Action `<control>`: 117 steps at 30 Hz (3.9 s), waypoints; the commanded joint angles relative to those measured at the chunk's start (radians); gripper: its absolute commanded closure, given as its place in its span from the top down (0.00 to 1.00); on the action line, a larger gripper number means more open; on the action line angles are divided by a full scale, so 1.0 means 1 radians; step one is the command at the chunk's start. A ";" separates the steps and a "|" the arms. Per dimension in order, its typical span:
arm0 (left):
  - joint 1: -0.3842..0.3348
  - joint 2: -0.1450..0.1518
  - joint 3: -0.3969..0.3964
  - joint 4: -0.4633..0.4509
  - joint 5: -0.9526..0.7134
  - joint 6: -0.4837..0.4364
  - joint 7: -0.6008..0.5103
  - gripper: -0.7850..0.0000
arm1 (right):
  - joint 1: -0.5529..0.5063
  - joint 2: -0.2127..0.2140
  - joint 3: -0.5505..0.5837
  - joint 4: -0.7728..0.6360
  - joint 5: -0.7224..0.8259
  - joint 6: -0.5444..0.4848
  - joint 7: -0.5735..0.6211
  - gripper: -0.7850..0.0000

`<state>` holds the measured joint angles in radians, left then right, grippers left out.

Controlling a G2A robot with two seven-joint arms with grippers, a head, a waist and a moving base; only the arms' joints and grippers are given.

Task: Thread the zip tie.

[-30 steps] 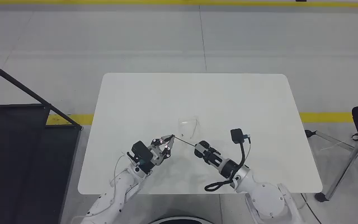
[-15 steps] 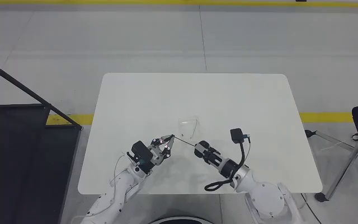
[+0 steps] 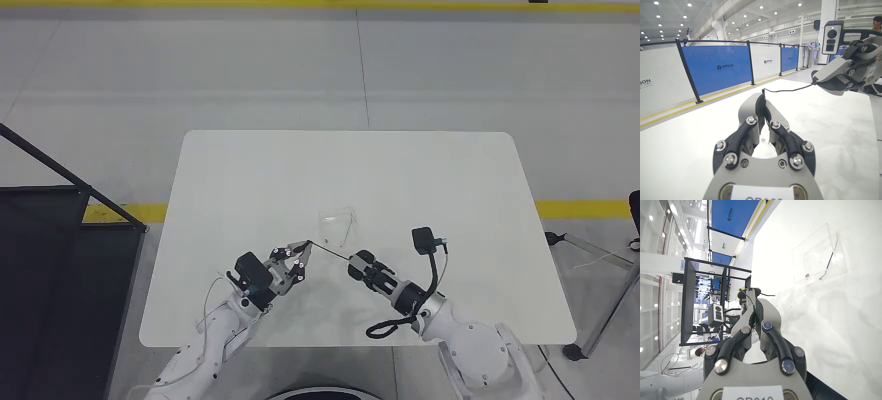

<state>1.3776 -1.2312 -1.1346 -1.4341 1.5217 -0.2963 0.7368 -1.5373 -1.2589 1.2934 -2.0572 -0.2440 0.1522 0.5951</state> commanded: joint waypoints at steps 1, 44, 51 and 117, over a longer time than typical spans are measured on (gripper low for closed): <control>0.001 0.000 -0.001 0.000 -0.001 0.002 0.001 0.00 | 0.000 0.001 0.000 0.000 0.001 0.000 0.001 0.00; -0.002 -0.001 0.000 0.005 0.004 -0.003 0.006 0.00 | 0.021 0.020 -0.017 0.006 0.022 0.032 -0.008 0.00; -0.001 -0.001 0.000 0.005 0.001 -0.001 0.004 0.00 | 0.021 0.023 -0.017 0.008 0.029 0.027 -0.009 0.00; -0.020 -0.004 0.023 0.021 0.037 -0.006 -0.021 0.00 | -0.011 0.042 -0.009 0.029 0.170 -0.155 -0.084 0.00</control>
<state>1.3575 -1.2350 -1.1120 -1.4131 1.5585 -0.3008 0.7154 -1.5462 -1.2174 1.2830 -2.0300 -0.0819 0.0068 0.5127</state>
